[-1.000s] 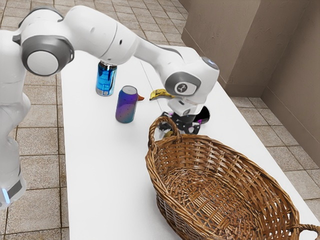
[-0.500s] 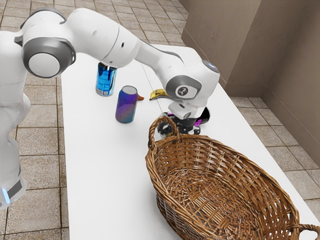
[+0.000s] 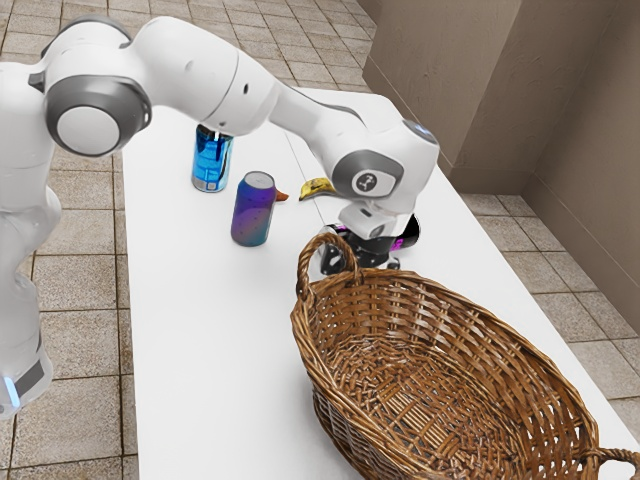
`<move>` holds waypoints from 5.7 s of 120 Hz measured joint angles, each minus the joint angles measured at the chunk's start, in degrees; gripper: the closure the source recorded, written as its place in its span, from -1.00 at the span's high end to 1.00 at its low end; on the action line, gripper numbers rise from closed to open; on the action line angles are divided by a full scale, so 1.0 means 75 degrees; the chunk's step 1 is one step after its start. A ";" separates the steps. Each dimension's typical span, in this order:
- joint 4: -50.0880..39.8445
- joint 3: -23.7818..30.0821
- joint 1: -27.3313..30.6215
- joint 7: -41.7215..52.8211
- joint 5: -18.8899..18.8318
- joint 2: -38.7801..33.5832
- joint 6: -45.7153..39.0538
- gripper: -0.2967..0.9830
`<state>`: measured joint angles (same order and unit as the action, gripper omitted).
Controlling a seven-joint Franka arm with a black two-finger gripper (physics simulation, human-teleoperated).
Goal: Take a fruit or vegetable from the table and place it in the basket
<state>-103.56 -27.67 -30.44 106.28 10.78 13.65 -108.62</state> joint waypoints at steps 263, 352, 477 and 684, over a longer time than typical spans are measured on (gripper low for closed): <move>0.3214 0.0679 -0.2344 -0.2243 -0.0496 -0.1308 0.2825 -0.23; 0.3769 0.0804 -0.2052 -0.2170 -0.0270 -0.0320 0.2689 0.02; 0.4408 0.0675 0.3793 -0.1981 0.0091 0.0224 0.3320 0.53; 0.4278 0.1603 0.5061 -1.4251 0.0188 0.2077 0.1251 0.53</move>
<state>-71.48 -15.65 7.51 -0.61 12.20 29.23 -99.24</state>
